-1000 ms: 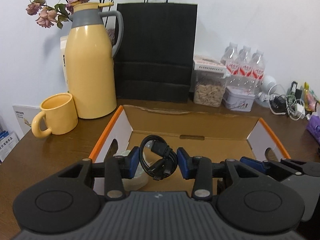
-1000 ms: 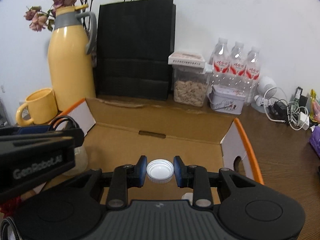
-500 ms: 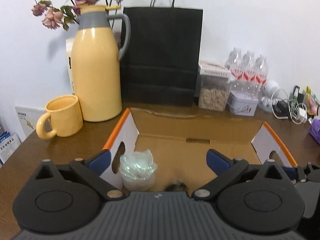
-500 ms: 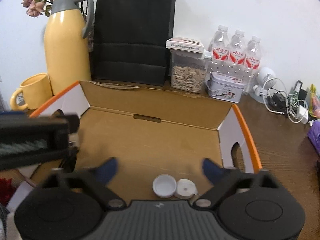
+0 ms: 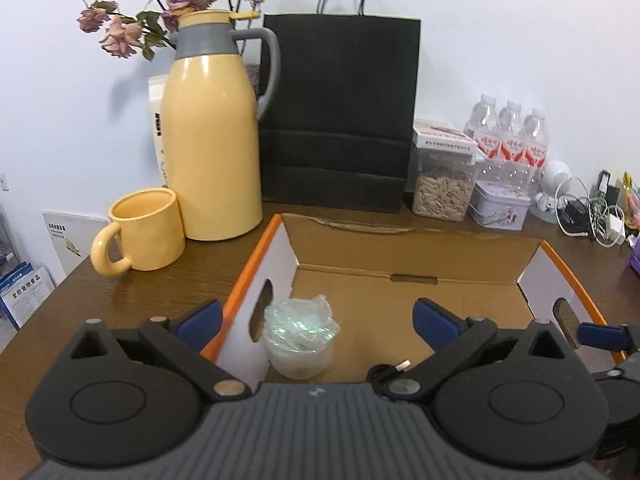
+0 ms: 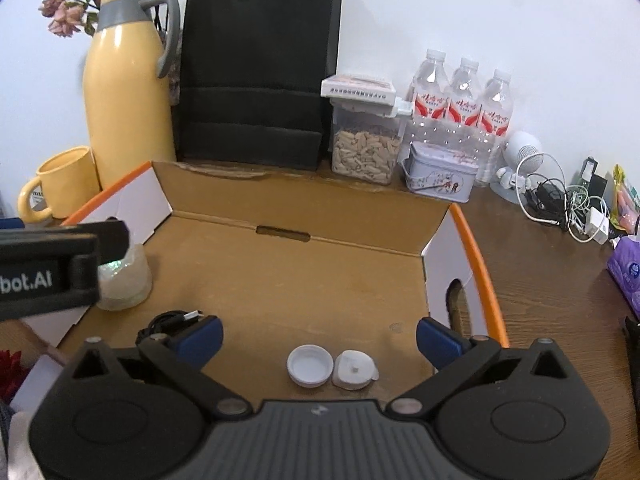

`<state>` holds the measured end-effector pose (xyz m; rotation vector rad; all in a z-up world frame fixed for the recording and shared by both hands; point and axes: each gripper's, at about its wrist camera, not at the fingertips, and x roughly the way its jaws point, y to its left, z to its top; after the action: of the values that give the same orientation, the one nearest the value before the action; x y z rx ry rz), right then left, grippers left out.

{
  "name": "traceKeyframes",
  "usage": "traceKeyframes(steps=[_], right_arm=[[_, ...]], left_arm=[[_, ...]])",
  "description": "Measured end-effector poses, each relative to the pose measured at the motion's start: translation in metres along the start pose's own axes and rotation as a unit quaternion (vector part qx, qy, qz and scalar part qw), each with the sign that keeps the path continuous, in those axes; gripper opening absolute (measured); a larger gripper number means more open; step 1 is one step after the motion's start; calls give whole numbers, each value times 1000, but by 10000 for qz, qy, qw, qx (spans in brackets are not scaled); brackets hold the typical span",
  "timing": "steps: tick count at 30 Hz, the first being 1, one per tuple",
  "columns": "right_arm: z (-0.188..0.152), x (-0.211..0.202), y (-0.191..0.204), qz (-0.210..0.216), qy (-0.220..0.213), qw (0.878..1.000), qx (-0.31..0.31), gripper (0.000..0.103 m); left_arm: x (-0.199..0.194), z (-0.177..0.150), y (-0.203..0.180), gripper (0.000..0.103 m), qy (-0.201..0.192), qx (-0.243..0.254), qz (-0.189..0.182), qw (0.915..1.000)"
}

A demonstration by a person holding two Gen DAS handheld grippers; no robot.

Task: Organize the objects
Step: 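Withdraw both grippers from the box back over the table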

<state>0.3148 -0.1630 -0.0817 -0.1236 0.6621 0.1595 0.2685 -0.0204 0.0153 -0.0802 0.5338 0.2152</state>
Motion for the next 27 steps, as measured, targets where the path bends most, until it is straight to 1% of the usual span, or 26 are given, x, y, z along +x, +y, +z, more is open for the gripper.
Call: traceKeyframes(steps=[7,12,21,27], right_arm=[[-1,-30,-21,61,-237,9996,108,103],[-6,-54,-35,64,-388,9992,121,103],[-25,-102,-48,139,-583,9982,-28,103],[-55,-138,-47,223,-705,9970,-215,103]], left_arm=[[-25,7,21,103,-210,-112,-9,9997],[-46,6,33,103,-336,-78,-94,9994],[-89,-14,44,103,-544,160,-234,9981],[-120,-36,57,103,-612,265,-380,9971]])
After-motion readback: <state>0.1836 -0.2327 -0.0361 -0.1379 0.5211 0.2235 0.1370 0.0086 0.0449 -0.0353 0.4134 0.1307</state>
